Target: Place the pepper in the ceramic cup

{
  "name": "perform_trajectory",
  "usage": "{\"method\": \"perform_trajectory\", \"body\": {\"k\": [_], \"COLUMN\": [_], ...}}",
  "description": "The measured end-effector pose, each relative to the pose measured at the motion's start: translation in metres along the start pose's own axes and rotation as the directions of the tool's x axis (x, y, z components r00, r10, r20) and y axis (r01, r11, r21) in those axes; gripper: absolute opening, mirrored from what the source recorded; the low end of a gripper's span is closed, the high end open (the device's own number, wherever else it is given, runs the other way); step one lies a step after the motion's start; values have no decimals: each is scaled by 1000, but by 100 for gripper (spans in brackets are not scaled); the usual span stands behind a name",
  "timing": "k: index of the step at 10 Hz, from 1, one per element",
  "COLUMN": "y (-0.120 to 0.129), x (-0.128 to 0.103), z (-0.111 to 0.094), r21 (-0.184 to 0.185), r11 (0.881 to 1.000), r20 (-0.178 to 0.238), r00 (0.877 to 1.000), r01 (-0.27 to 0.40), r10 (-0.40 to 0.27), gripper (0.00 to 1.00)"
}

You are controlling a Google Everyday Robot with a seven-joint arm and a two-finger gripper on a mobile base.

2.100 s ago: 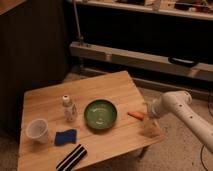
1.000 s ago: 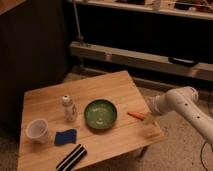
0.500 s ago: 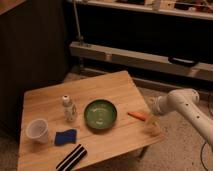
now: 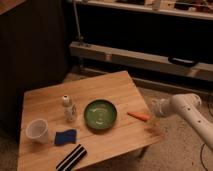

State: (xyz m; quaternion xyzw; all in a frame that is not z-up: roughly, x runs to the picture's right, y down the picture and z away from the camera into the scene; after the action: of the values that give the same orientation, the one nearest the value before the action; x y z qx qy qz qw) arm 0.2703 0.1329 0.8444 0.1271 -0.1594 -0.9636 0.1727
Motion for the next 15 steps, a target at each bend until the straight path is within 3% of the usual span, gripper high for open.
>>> {"method": "perform_trajectory", "body": {"k": [7, 9, 12, 13, 15], "y": [3, 2, 0, -2, -5], "x": [-1, 0, -6, -7, -8], "z": [26, 31, 34, 33, 32], "r21": [1, 18, 39, 43, 46], "r11": [1000, 1000, 999, 999, 999], "r20": [40, 41, 45, 53, 69], "r00": [999, 999, 999, 999, 998], "r01": [10, 10, 0, 1, 8], "r10": [-10, -11, -1, -3, -11], "gripper": [79, 64, 32, 26, 25]}}
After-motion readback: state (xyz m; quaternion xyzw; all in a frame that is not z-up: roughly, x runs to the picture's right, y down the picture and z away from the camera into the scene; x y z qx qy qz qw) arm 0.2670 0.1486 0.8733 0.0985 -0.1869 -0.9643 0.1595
